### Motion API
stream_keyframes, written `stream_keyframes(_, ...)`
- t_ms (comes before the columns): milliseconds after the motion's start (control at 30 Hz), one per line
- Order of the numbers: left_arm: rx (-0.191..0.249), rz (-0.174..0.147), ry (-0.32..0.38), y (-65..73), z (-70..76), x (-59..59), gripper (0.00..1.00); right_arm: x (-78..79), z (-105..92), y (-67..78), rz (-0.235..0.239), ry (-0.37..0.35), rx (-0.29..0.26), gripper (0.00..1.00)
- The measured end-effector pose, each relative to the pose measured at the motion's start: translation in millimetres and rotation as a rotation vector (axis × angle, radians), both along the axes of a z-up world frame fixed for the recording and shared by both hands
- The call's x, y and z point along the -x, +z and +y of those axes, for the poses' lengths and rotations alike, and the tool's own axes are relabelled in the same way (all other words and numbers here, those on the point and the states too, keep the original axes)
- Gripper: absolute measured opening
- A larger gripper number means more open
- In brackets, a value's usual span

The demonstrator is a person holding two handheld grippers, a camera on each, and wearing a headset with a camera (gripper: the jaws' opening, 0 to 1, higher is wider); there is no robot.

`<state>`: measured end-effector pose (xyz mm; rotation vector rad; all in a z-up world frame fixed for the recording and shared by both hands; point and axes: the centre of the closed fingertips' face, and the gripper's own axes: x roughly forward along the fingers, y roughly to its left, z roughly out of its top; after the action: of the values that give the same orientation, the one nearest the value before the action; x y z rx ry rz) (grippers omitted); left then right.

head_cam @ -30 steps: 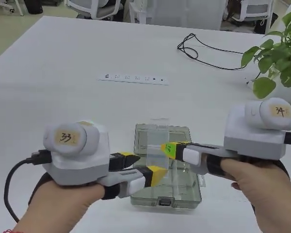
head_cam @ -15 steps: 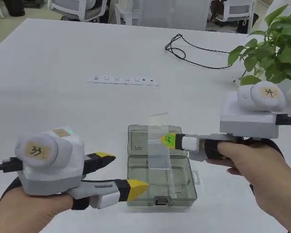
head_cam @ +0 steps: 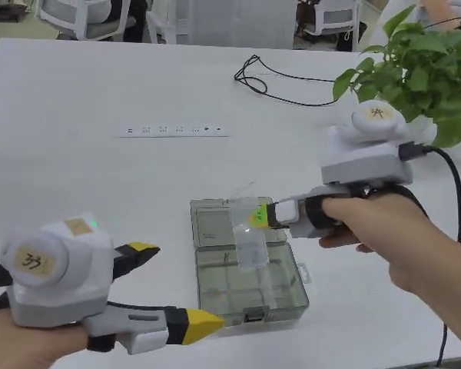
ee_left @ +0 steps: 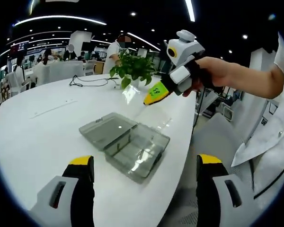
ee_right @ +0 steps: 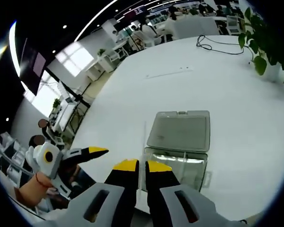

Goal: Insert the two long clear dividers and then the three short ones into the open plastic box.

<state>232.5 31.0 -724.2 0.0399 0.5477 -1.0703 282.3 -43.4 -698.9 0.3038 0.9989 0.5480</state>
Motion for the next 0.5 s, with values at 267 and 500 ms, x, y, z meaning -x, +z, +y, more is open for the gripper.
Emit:
stream_keyframes(267, 0.003, -0.017, -0.047, -6.0, 0.2, 1.3, 1.00, -2.0, -4.4, -28.9, 0.105, -0.028, 0.107, 0.06)
stream_keyframes(500, 0.008, -0.013, -0.068, -10.6, -1.6, 3.3, 1.00, -1.6, -6.6, -56.7, 0.186, -0.061, 0.132, 0.06)
